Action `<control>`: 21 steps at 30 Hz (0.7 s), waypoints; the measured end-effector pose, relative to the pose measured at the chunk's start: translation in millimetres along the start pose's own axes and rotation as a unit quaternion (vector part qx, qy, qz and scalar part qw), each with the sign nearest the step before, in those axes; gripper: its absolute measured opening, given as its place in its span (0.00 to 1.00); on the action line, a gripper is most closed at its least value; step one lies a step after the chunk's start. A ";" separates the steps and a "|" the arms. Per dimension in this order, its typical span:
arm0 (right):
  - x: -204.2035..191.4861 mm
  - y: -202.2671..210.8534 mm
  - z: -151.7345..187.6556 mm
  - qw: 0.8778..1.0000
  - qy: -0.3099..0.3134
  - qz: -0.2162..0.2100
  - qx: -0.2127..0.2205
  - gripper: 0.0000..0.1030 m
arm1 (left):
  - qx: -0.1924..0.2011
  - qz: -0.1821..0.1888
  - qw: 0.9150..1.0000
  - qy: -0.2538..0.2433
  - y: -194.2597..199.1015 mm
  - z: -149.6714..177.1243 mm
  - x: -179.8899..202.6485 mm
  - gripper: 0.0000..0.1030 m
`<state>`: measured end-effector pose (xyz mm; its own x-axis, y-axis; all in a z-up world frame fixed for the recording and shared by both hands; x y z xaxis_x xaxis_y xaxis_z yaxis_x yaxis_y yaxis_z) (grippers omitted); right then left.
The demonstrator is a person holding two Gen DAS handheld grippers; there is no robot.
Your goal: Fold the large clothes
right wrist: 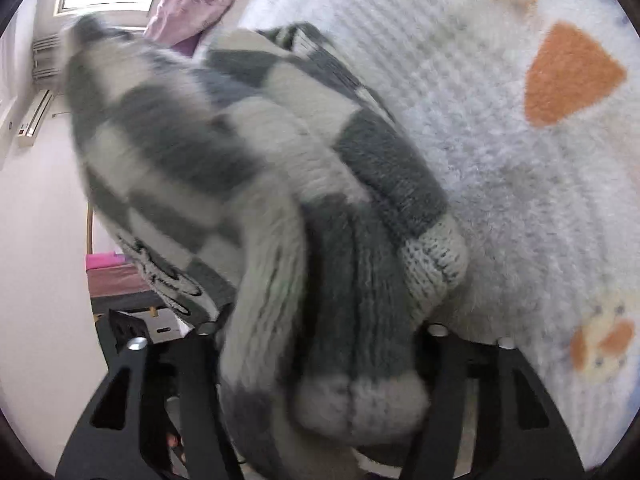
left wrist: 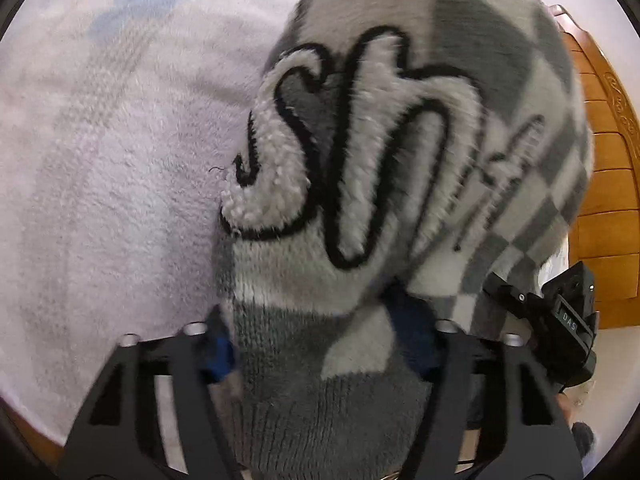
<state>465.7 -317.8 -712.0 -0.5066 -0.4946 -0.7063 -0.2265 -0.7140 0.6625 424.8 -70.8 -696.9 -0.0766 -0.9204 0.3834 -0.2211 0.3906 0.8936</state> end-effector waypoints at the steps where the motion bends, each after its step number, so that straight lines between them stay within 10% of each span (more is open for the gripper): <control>1: -9.8 2.1 -0.6 1.000 0.011 0.006 0.007 0.44 | 0.002 -0.004 1.000 -0.001 6.1 -0.1 4.3 0.50; 5: -51.7 41.1 9.5 0.992 0.103 0.023 0.068 0.39 | 0.030 -0.056 0.994 -0.089 32.7 -1.8 51.2 0.42; 14: -149.7 161.1 -22.6 0.931 0.308 0.041 0.193 0.38 | 0.140 -0.014 0.977 -0.159 63.3 -27.8 178.2 0.35; 21: -105.8 261.4 -79.1 0.898 0.327 0.060 0.287 0.38 | 0.196 0.011 0.960 -0.198 15.7 -56.6 296.9 0.35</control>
<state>525.8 -491.3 -483.8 -0.0017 -0.8703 -0.4924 -0.6894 -0.3557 0.6311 453.6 -337.1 -555.8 -0.4310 -0.8768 0.2131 -0.5581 0.4446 0.7006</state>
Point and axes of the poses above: each gripper's, at about its wrist camera, not at the fingertips, and y roughly against the way its jaws point, x to its right, z to its underside, the point moved 5 cm from there along -y, roughly the way its jaws point, and after that the axes turned 15 degrees about -y, right-handed, at the moved point
